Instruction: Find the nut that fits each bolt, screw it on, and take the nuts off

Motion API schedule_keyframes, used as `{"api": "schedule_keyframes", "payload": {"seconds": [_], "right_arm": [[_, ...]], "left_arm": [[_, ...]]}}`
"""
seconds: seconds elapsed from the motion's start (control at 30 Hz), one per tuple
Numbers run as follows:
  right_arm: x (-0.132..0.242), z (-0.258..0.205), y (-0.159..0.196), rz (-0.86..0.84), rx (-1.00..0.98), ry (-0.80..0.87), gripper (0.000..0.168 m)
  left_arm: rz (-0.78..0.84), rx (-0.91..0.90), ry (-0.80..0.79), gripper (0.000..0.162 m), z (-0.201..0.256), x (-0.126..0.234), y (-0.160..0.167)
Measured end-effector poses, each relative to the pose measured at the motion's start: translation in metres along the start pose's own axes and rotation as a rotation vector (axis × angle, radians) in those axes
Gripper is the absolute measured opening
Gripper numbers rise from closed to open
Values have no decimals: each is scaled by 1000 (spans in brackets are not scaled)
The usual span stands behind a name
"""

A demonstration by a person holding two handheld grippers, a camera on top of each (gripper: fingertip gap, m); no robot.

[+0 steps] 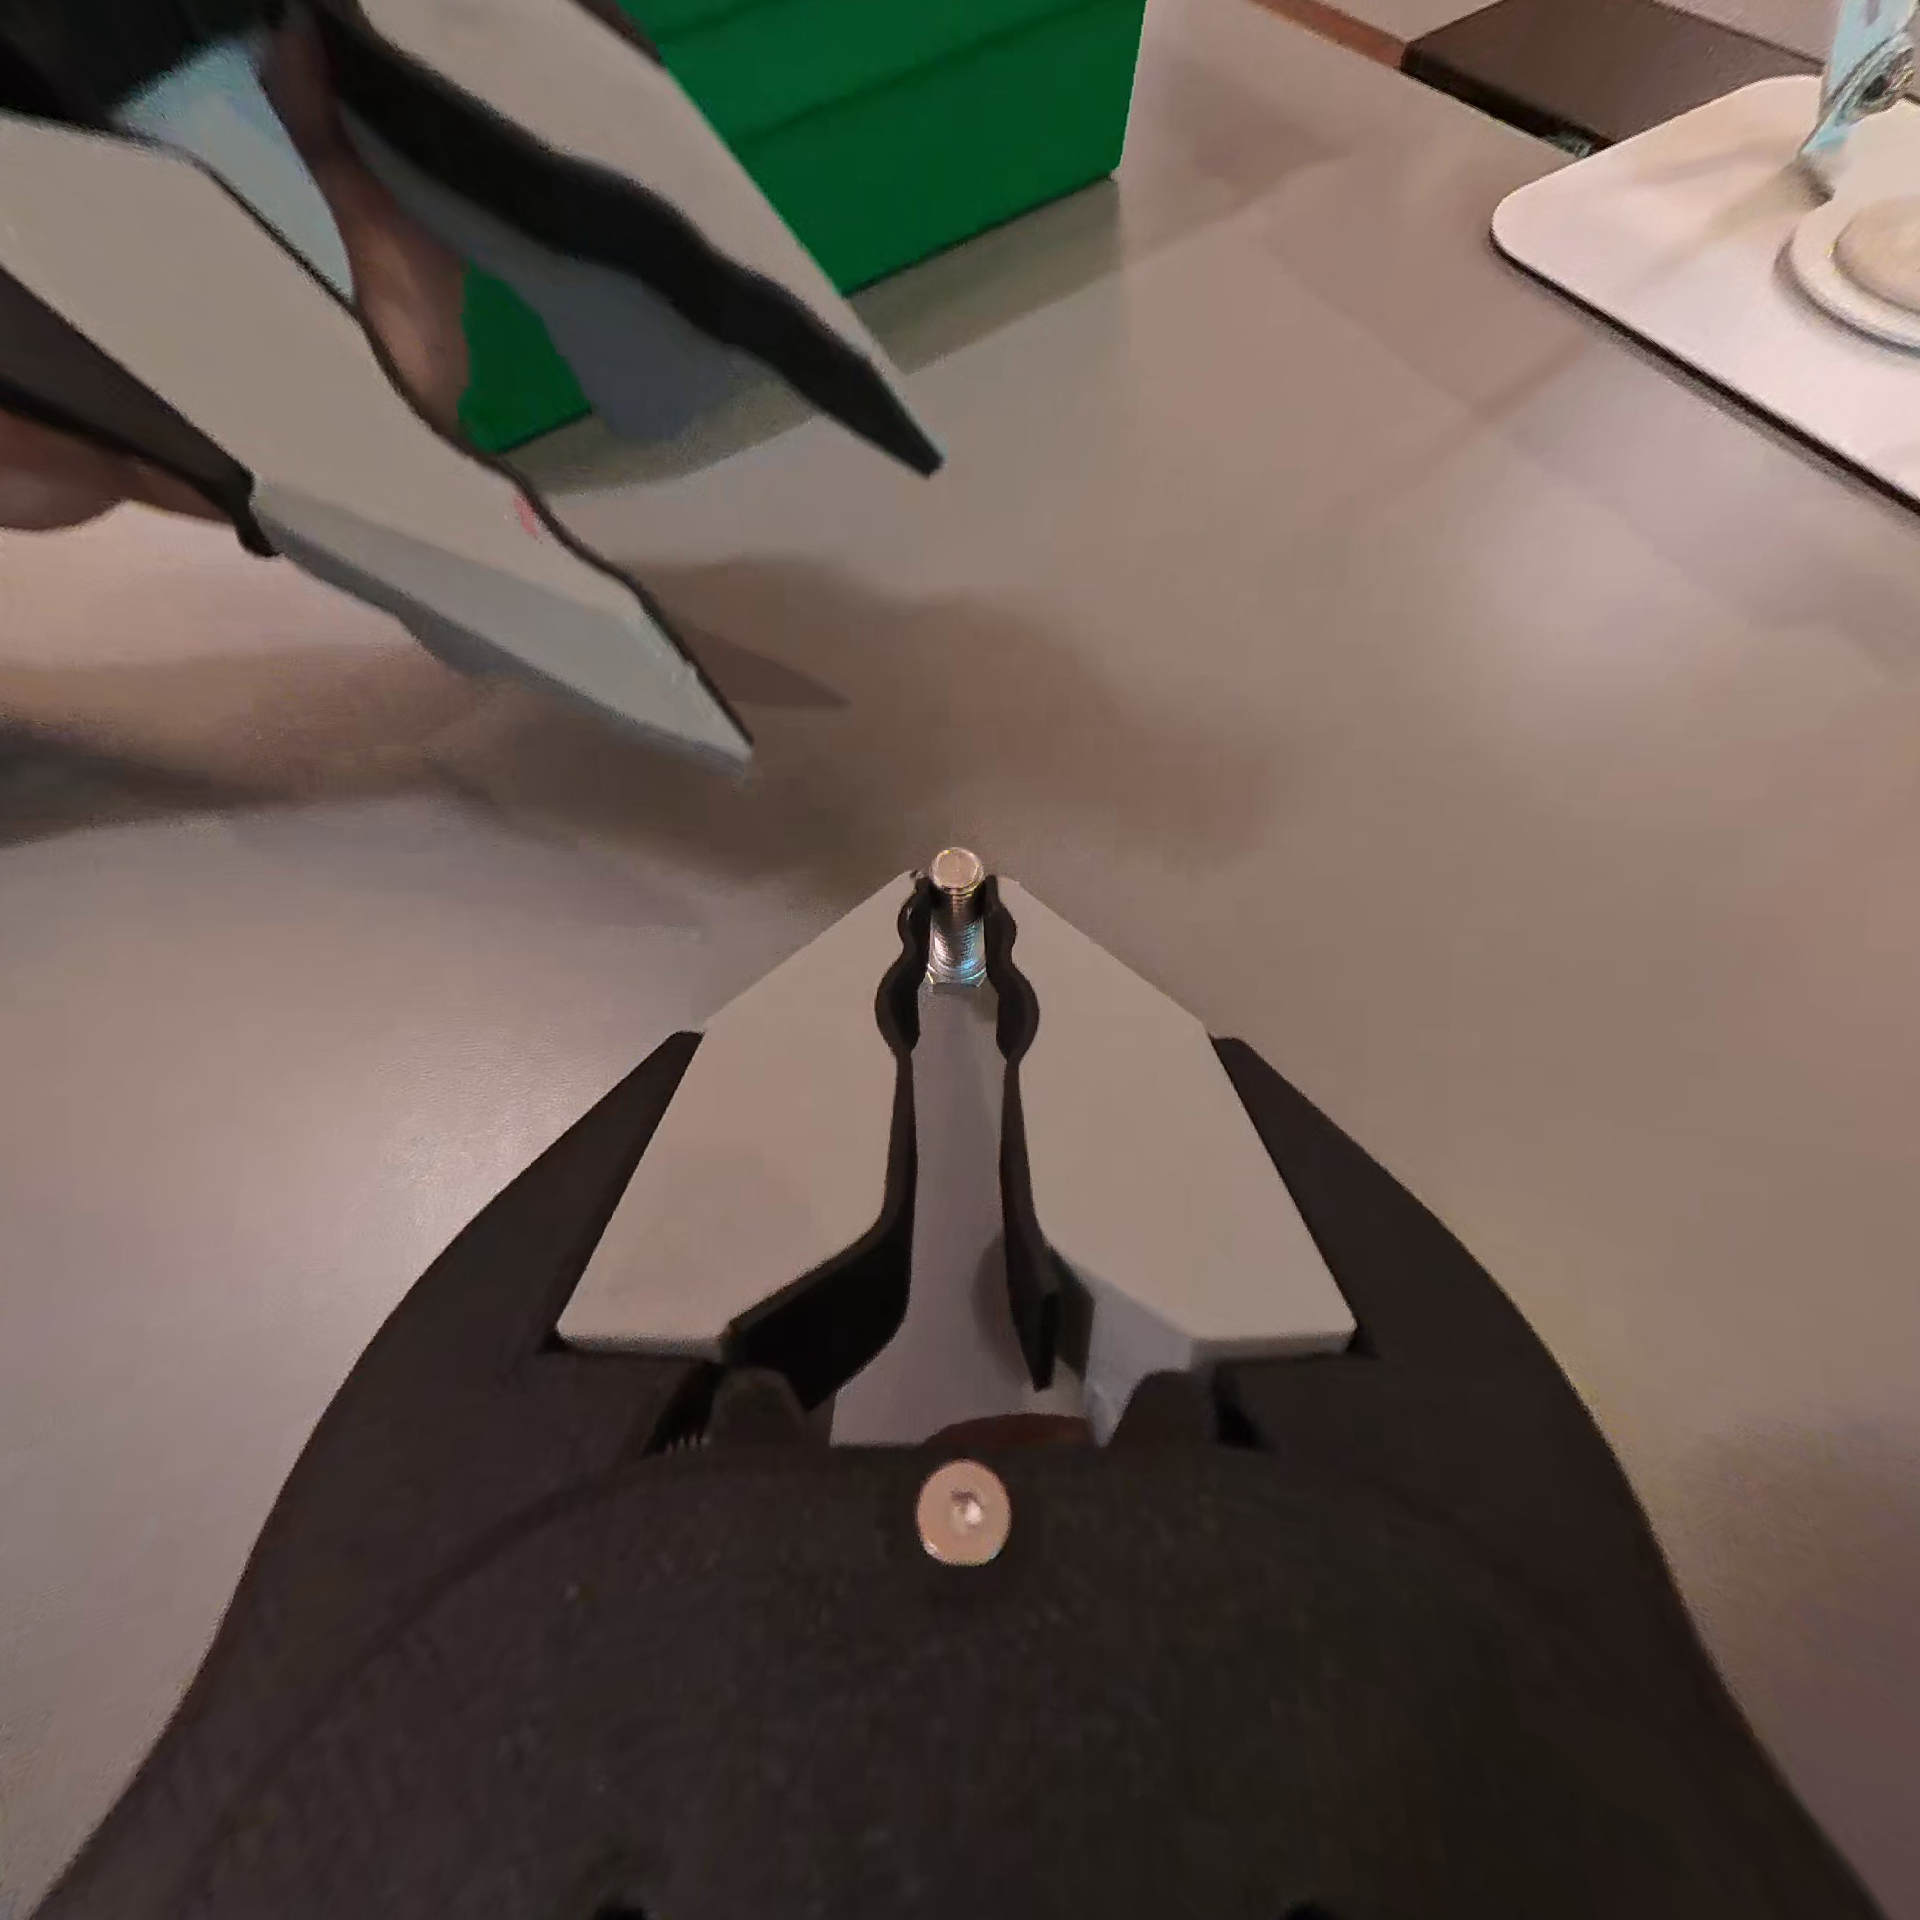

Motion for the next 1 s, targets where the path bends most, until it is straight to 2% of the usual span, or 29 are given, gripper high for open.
{"api": "schedule_keyframes", "payload": {"seconds": [0.1,0.23,0.27,0.47,0.57,0.7,1.0], "right_arm": [[-8,3,10,-57,26,31,7],[-11,4,14,-75,20,30,8],[-9,3,13,-68,25,25,14],[22,-3,-15,136,36,-38,34],[40,-3,-33,272,-19,-100,44],[49,17,-38,320,-94,-64,60],[48,30,-36,324,-90,13,57]], "left_arm": [[41,-27,-48,57,-13,4,-4],[142,22,-65,54,-14,-1,-2],[144,47,-51,55,-12,-3,0],[213,79,-2,58,0,-2,-11],[185,81,4,64,3,-9,-7],[148,69,20,65,9,-17,-1],[108,-27,-13,65,12,-20,1]]}}
Point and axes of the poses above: each gripper's, where its closed fingertips meet, x back along the fingers, y out of its underside, z = x × y across the jaws, the point moved 2 cm from there along x, back along the fingers, and after that the axes turned 9 degrees about -x, right-handed, at the moved point
